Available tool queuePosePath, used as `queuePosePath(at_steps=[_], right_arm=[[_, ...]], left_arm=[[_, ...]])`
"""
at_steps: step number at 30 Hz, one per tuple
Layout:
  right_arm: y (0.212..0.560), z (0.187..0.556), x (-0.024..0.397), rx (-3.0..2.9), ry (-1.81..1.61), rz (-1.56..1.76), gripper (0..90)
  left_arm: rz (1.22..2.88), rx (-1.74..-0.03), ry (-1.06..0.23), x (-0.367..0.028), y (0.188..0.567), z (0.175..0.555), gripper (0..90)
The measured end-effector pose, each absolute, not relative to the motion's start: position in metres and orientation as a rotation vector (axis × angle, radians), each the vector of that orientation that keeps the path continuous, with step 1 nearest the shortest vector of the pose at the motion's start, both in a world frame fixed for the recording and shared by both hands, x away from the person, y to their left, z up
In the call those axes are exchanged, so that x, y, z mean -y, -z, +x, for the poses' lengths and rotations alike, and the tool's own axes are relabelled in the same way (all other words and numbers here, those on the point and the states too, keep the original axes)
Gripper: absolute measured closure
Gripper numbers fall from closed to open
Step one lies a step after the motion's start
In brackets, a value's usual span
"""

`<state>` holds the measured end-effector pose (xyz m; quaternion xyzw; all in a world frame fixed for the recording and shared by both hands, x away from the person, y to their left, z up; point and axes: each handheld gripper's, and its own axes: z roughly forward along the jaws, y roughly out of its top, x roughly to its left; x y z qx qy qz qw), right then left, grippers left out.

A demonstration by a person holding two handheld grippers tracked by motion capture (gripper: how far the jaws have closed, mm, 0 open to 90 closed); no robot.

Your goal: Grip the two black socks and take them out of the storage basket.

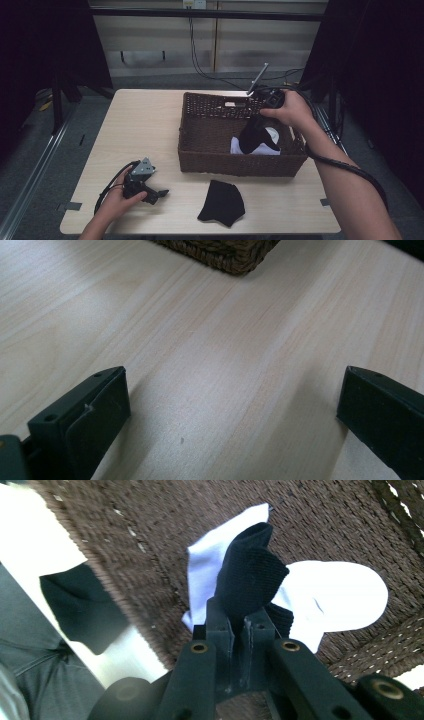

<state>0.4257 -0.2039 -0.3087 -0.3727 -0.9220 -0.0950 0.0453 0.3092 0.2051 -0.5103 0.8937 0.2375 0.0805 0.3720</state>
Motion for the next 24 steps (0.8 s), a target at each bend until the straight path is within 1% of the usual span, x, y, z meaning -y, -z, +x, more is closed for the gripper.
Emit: queuePosePath(at_steps=[24], right_arm=[[0.262, 0.408, 0.206, 2.867, 0.349, -1.101, 84.5]], left_arm=[[2.291, -0.609, -0.206, -0.205, 0.51, 0.309, 0.0]])
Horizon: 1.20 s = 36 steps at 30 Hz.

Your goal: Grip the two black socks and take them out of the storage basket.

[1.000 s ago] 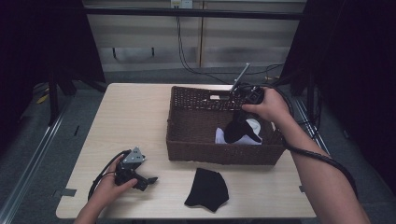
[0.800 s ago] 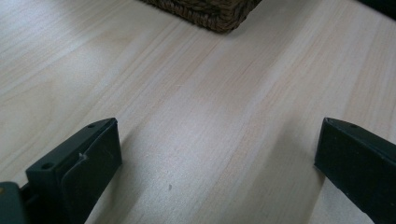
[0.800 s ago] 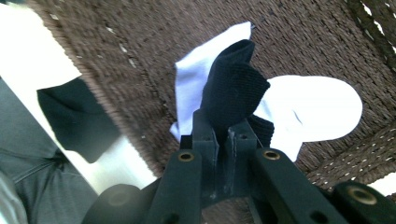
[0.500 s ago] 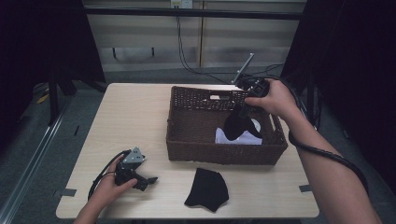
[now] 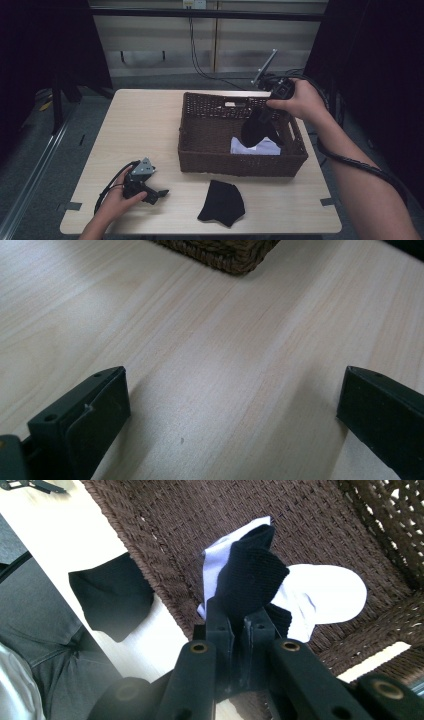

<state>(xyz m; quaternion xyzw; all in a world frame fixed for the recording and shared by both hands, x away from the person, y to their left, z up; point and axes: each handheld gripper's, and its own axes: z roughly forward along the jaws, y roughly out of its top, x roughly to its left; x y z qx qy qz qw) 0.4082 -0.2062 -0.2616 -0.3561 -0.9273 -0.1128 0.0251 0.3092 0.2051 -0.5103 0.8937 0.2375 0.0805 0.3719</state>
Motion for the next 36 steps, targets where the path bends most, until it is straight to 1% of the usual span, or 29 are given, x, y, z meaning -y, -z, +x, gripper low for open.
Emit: queuePosePath(at_steps=[11, 21, 29, 36], right_arm=[[0.236, 0.394, 0.193, 2.908, 0.371, -1.028, 84.5], [0.223, 0.36, 0.178, 2.937, 0.421, -0.905, 84.5], [0.222, 0.331, 0.177, 2.934, 0.458, -0.821, 84.5], [0.234, 0.31, 0.174, 2.925, 0.475, -0.755, 84.4]], left_arm=[[2.292, -0.61, -0.205, -0.205, 0.51, 0.309, 0.0], [2.292, -0.61, -0.206, -0.205, 0.51, 0.309, 0.0], [2.291, -0.611, -0.206, -0.205, 0.51, 0.309, 0.0], [2.292, -0.611, -0.206, -0.205, 0.51, 0.309, 0.0]])
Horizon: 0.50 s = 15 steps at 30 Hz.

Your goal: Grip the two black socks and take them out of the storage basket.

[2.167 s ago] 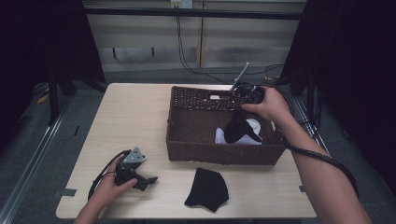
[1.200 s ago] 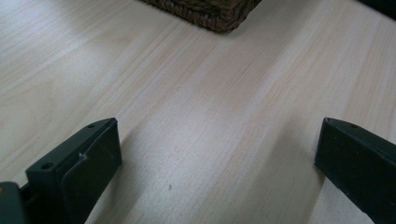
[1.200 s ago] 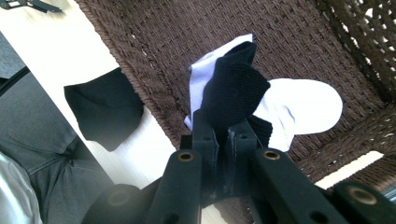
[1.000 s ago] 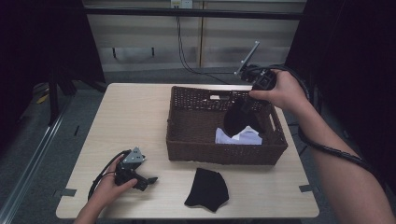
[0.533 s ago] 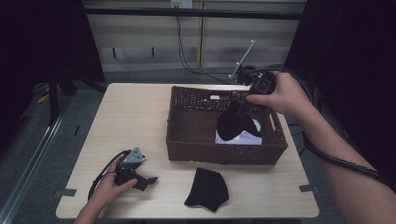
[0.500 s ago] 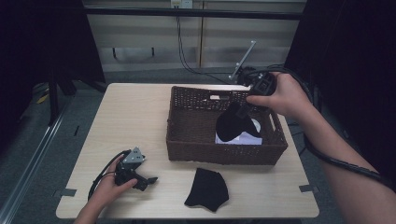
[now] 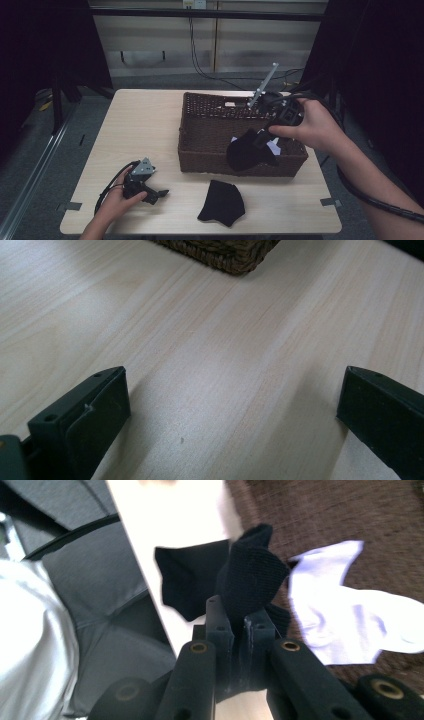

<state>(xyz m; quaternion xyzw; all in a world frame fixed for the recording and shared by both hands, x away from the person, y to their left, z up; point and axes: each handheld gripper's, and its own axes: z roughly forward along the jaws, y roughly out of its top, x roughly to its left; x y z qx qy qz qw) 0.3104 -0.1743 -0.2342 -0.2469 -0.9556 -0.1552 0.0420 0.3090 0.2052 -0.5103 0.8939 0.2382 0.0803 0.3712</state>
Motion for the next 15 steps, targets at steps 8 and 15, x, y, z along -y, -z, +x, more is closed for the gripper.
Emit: queuePosePath(at_steps=[8, 15], right_arm=[[0.278, 0.309, 0.171, 2.877, 0.445, -0.731, 84.2], [0.318, 0.314, 0.166, 2.85, 0.42, -0.729, 83.5]], left_arm=[[2.292, -0.612, -0.206, -0.205, 0.51, 0.309, 0.0], [2.285, -0.615, -0.215, -0.205, 0.511, 0.309, 0.0]])
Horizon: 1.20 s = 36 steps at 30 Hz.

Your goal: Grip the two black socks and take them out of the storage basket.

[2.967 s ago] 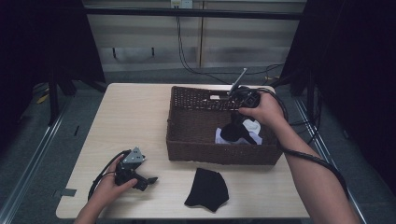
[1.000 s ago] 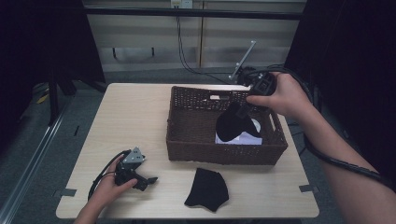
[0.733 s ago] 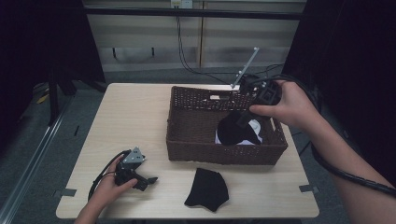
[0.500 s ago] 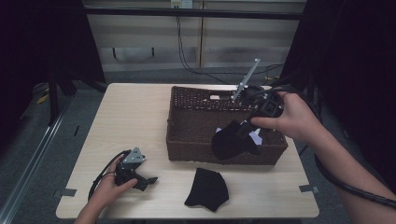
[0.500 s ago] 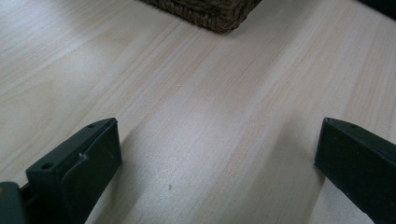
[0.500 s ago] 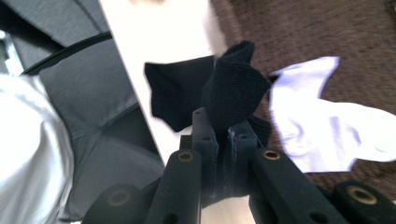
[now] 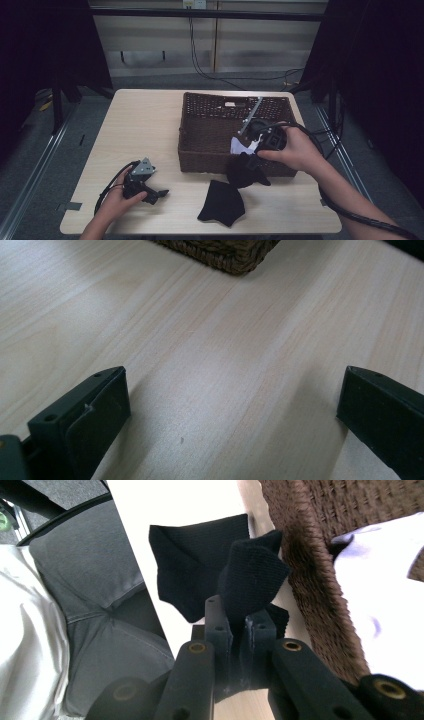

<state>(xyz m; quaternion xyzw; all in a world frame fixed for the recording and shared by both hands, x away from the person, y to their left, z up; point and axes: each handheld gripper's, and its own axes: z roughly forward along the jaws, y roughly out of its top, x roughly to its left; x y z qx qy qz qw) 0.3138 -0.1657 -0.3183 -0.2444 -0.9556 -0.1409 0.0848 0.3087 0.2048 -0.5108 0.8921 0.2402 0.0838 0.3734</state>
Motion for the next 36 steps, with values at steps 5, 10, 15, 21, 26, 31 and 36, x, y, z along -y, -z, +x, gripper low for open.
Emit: queuePosePath(at_steps=[5, 10, 15, 21, 26, 31, 36], right_arm=[[0.338, 0.317, 0.161, 2.868, 0.376, -0.73, 83.3], [0.356, 0.319, 0.152, 2.87, 0.344, -0.728, 82.8], [0.375, 0.319, 0.139, 2.848, 0.343, -0.7, 81.9], [0.39, 0.319, 0.127, 2.825, 0.347, -0.687, 76.8], [0.391, 0.317, 0.128, 2.826, 0.358, -0.707, 59.5], [0.388, 0.313, 0.137, 2.828, 0.355, -0.714, 48.6], [0.384, 0.309, 0.151, 2.841, 0.366, -0.756, 39.5]], left_arm=[[2.284, -0.615, -0.216, -0.205, 0.511, 0.309, 0.0], [2.284, -0.615, -0.216, -0.205, 0.511, 0.309, 0.0], [2.284, -0.615, -0.216, -0.205, 0.511, 0.309, 0.0], [2.283, -0.617, -0.214, -0.205, 0.511, 0.309, 0.0], [2.285, -0.615, -0.216, -0.205, 0.511, 0.309, 0.0], [2.284, -0.615, -0.216, -0.205, 0.511, 0.309, 0.0], [2.289, -0.611, -0.217, -0.205, 0.511, 0.309, 0.0]])
